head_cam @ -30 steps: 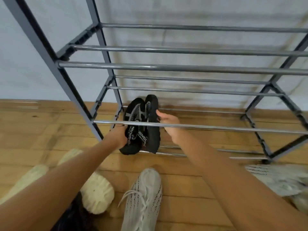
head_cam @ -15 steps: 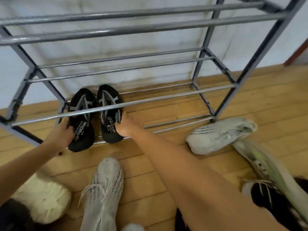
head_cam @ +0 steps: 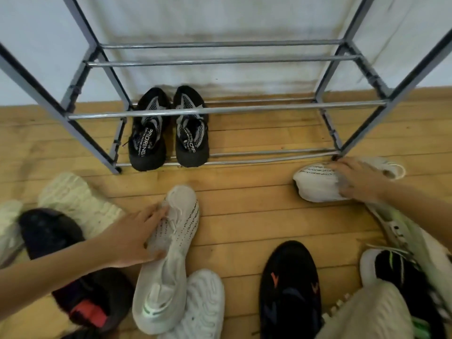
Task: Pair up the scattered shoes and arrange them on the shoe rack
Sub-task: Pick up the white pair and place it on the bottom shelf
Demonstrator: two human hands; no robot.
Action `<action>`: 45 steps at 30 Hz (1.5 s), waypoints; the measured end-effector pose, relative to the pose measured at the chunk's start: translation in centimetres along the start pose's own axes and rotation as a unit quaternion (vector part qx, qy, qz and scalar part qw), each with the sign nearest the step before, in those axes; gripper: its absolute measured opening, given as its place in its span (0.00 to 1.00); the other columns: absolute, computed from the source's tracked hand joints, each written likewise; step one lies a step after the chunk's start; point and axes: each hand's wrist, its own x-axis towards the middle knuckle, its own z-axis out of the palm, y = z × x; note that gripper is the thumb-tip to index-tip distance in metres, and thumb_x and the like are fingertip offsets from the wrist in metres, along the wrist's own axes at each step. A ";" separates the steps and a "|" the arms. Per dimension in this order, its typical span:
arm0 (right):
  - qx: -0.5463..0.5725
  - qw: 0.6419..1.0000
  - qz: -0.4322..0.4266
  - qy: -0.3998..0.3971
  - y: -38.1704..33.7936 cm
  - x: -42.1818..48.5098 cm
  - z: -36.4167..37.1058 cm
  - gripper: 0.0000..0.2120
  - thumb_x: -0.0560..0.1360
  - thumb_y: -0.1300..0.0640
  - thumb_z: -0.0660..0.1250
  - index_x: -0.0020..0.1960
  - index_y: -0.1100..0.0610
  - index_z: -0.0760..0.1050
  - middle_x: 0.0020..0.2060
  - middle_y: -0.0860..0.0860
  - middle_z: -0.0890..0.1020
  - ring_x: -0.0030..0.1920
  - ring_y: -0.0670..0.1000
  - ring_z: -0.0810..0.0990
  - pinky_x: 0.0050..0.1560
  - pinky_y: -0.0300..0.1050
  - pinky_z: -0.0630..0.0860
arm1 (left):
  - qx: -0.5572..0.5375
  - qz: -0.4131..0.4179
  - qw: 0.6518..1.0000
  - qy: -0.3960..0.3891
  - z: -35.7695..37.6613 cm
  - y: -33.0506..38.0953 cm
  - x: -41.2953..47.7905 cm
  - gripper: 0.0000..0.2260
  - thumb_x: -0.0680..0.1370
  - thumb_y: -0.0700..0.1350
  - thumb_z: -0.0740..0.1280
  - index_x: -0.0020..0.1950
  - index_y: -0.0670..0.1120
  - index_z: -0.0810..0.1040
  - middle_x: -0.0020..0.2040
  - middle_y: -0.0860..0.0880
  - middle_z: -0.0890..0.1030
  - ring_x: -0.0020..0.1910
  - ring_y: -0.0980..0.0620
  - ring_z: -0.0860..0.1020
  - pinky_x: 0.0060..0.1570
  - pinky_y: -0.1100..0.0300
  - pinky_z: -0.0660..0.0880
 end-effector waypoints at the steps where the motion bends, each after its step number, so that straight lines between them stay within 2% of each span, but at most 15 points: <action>1: 0.009 1.000 0.016 0.002 -0.1 -0.4 0.0 0.35 0.72 0.51 0.65 0.75 0.46 0.55 0.74 0.52 0.59 0.73 0.58 0.59 0.71 0.59 0.58 | 0.004 -0.015 1.000 0.008 -0.3 0.2 0.2 0.46 0.72 0.66 0.62 0.77 0.51 0.36 0.77 0.49 0.56 0.71 0.50 0.65 0.66 0.60 0.63; 3: -0.008 0.999 0.050 -0.016 -0.3 -0.6 -1.0 0.37 0.72 0.49 0.65 0.76 0.47 0.51 0.75 0.54 0.56 0.75 0.58 0.56 0.73 0.59 0.54 | -0.006 -0.030 1.000 0.003 -1.0 0.8 0.4 0.46 0.70 0.65 0.64 0.77 0.54 0.40 0.68 0.48 0.66 0.61 0.49 0.73 0.53 0.62 0.70; 5: -0.078 0.993 0.065 -0.057 -1.2 -0.7 -2.3 0.40 0.72 0.43 0.63 0.77 0.48 0.46 0.78 0.53 0.52 0.77 0.57 0.48 0.74 0.62 0.43 | -0.041 -0.045 0.998 -0.020 -1.2 1.3 0.7 0.43 0.69 0.62 0.67 0.76 0.61 0.44 0.61 0.49 0.68 0.53 0.49 0.76 0.45 0.63 0.70; 9: -0.149 0.987 0.042 -0.048 -1.2 -0.7 -3.0 0.44 0.65 0.39 0.67 0.76 0.47 0.52 0.76 0.53 0.58 0.76 0.56 0.55 0.70 0.68 0.35 | -0.272 -0.071 0.959 -0.031 -0.5 1.9 0.6 0.41 0.68 0.46 0.73 0.72 0.63 0.52 0.56 0.48 0.63 0.51 0.49 0.69 0.47 0.64 0.70; 12: -0.171 0.983 -0.033 -0.061 -1.7 -0.9 -3.4 0.37 0.63 0.39 0.69 0.70 0.44 0.64 0.69 0.54 0.66 0.71 0.59 0.62 0.72 0.64 0.48 | -0.407 -0.076 0.910 -0.028 0.2 1.6 -0.1 0.43 0.66 0.40 0.74 0.70 0.67 0.55 0.60 0.49 0.64 0.56 0.50 0.67 0.57 0.57 0.70; 15: -0.081 0.987 -0.095 -0.104 -1.9 -1.3 -4.3 0.19 0.67 0.47 0.70 0.56 0.44 0.69 0.55 0.48 0.76 0.57 0.54 0.75 0.57 0.49 0.73 | -0.516 -0.056 0.853 -0.052 1.1 1.3 -1.1 0.40 0.67 0.36 0.75 0.66 0.68 0.61 0.63 0.53 0.70 0.53 0.56 0.74 0.45 0.66 0.72; 17: -0.105 0.979 -0.157 -0.082 -2.7 -2.0 -6.1 0.10 0.73 0.52 0.67 0.53 0.47 0.70 0.46 0.43 0.74 0.52 0.49 0.77 0.48 0.45 0.73 | -0.537 -0.043 0.841 -0.053 1.5 1.0 -1.4 0.37 0.68 0.36 0.75 0.62 0.70 0.64 0.66 0.55 0.67 0.54 0.58 0.73 0.45 0.67 0.72; 20: -0.093 0.968 -0.233 -0.010 -4.7 -3.9 -9.4 0.04 0.78 0.52 0.63 0.47 0.45 0.68 0.38 0.40 0.71 0.38 0.41 0.71 0.41 0.45 0.69 | -0.574 0.004 0.818 -0.026 1.0 0.8 -1.3 0.38 0.63 0.44 0.79 0.62 0.73 0.68 0.69 0.60 0.66 0.62 0.54 0.73 0.58 0.54 0.76; 23: 0.126 0.968 -0.216 0.005 -6.8 -6.8 -11.1 0.05 0.77 0.52 0.64 0.52 0.45 0.73 0.43 0.39 0.79 0.42 0.43 0.78 0.41 0.42 0.76 | -0.583 0.053 0.810 0.045 -0.8 1.4 -1.8 0.38 0.66 0.38 0.77 0.63 0.74 0.68 0.67 0.67 0.66 0.61 0.60 0.74 0.53 0.58 0.79; 26: 0.501 0.858 -0.111 -0.030 -8.8 -9.5 -8.4 0.10 0.75 0.54 0.68 0.55 0.51 0.78 0.48 0.43 0.85 0.47 0.44 0.84 0.46 0.39 0.81 | -0.612 0.075 0.780 0.108 -2.8 2.7 -1.9 0.41 0.68 0.31 0.73 0.64 0.72 0.67 0.66 0.69 0.68 0.55 0.63 0.78 0.48 0.60 0.81; 29: 0.656 0.755 0.012 -0.009 -11.7 -10.9 -3.3 0.13 0.75 0.51 0.67 0.57 0.54 0.78 0.50 0.48 0.84 0.50 0.49 0.83 0.45 0.42 0.79 | -0.669 0.084 0.727 0.129 -3.9 4.7 -1.5 0.40 0.68 0.30 0.72 0.68 0.66 0.67 0.66 0.61 0.71 0.53 0.61 0.80 0.46 0.60 0.81; 32: 0.738 0.670 0.077 0.015 -14.6 -11.3 -0.3 0.03 0.76 0.54 0.66 0.46 0.51 0.78 0.41 0.46 0.84 0.41 0.45 0.83 0.38 0.39 0.78 | -0.700 0.087 0.698 0.126 -4.2 6.9 -0.4 0.39 0.70 0.28 0.70 0.71 0.61 0.65 0.66 0.55 0.71 0.52 0.60 0.81 0.43 0.64 0.80; 34: 0.746 0.661 0.081 0.014 -15.3 -11.0 0.3 0.02 0.76 0.54 0.67 0.44 0.50 0.78 0.39 0.45 0.84 0.38 0.43 0.83 0.35 0.37 0.78 | -0.700 0.093 0.700 0.112 -4.4 7.8 0.3 0.39 0.70 0.29 0.70 0.71 0.61 0.65 0.68 0.53 0.71 0.55 0.55 0.80 0.46 0.62 0.80; 39: 0.732 0.675 0.086 -0.010 -13.4 -8.1 -1.0 0.06 0.76 0.53 0.67 0.50 0.53 0.79 0.47 0.49 0.84 0.44 0.47 0.81 0.42 0.41 0.78 | -0.693 0.086 0.713 0.070 -6.4 8.5 3.2 0.41 0.69 0.28 0.71 0.71 0.62 0.63 0.63 0.48 0.76 0.56 0.49 0.80 0.44 0.60 0.81; 45: 0.737 0.666 0.115 0.028 -8.2 1.5 -6.2 0.29 0.65 0.48 0.74 0.62 0.58 0.75 0.56 0.60 0.82 0.52 0.57 0.82 0.50 0.49 0.77 | -0.714 0.062 0.685 0.132 -14.8 9.6 13.9 0.37 0.69 0.27 0.70 0.72 0.50 0.62 0.58 0.44 0.77 0.52 0.47 0.79 0.35 0.57 0.82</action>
